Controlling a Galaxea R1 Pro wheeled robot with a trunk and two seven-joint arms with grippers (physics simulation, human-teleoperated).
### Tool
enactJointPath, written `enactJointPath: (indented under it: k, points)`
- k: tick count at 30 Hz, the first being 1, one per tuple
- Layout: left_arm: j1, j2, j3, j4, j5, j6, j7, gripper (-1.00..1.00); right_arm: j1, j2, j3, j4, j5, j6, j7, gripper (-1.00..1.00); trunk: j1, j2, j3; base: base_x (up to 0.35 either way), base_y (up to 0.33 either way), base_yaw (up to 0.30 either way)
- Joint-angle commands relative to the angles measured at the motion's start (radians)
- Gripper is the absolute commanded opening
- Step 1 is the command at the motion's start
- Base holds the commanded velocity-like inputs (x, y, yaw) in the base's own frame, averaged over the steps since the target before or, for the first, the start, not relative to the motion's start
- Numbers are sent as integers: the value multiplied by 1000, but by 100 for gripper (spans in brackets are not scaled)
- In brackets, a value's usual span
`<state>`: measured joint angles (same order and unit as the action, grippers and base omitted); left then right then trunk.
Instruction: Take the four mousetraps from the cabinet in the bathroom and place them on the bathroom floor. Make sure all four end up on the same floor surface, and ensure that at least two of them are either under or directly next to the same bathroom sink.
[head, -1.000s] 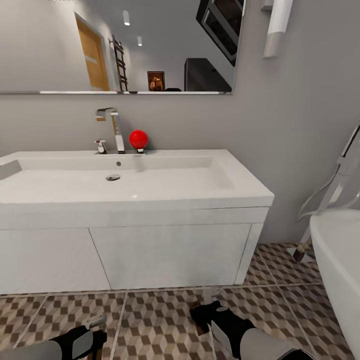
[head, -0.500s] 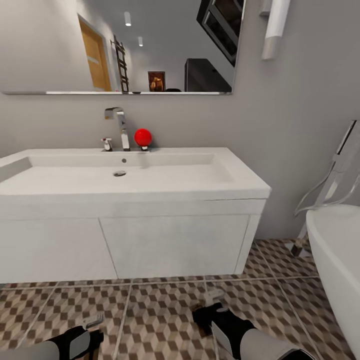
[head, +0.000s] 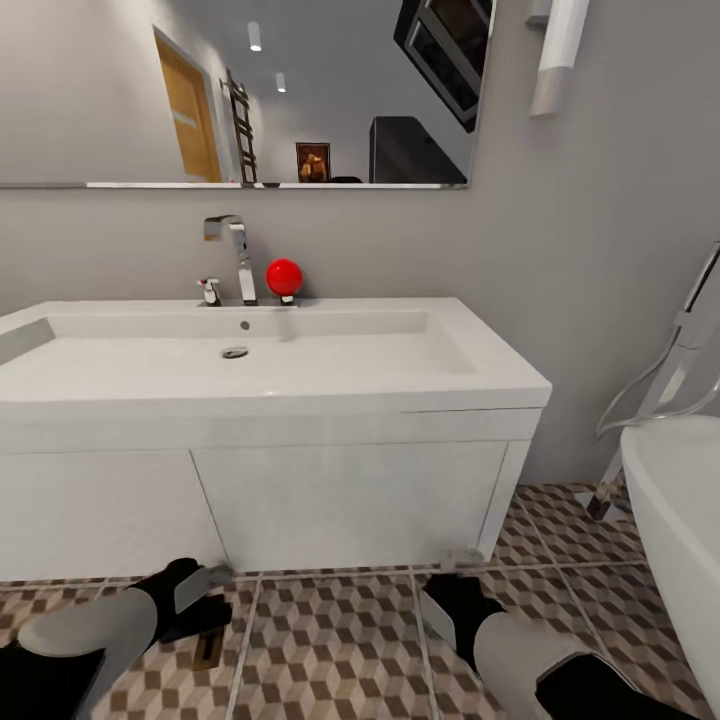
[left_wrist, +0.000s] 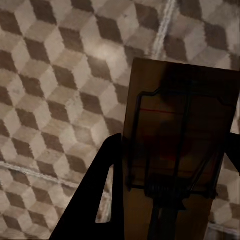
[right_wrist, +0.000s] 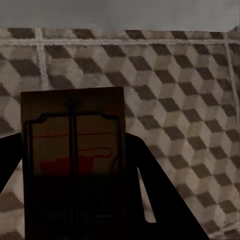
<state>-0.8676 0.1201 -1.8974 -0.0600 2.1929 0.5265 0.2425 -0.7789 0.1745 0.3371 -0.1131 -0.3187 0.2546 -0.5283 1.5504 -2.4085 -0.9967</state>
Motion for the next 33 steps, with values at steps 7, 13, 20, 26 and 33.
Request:
enactJointPath:
  k: [7, 13, 20, 26, 33]
  points:
    - [-22, -6, 7, 1, 10, -44, 7, -100, -6, 0, 8, 1, -26, 9, 114, -100, 0, 0, -1, 0, 0, 0]
    - [-22, -6, 6, 0, 10, -46, 3, -100, -5, 0, 6, 5, -28, 9, 198, -100, 0, 0, -1, 0, 0, 0]
    - [-22, -20, 10, 0, 13, -45, 2, -100, -5, 0, 6, -1, -25, 9, 247, -100, 7, -14, -7, 0, 0, 0]
    - [-22, -73, 10, 1, 13, -45, 4, -100, -5, 0, 6, -2, -25, 9, 248, -100, 30, -56, -26, 0, 0, 0]
    - [-22, -72, 9, 4, 13, -46, 6, -100, -5, 0, 6, -3, -22, 3, 258, -100, 51, -92, -49, 0, 0, 0]
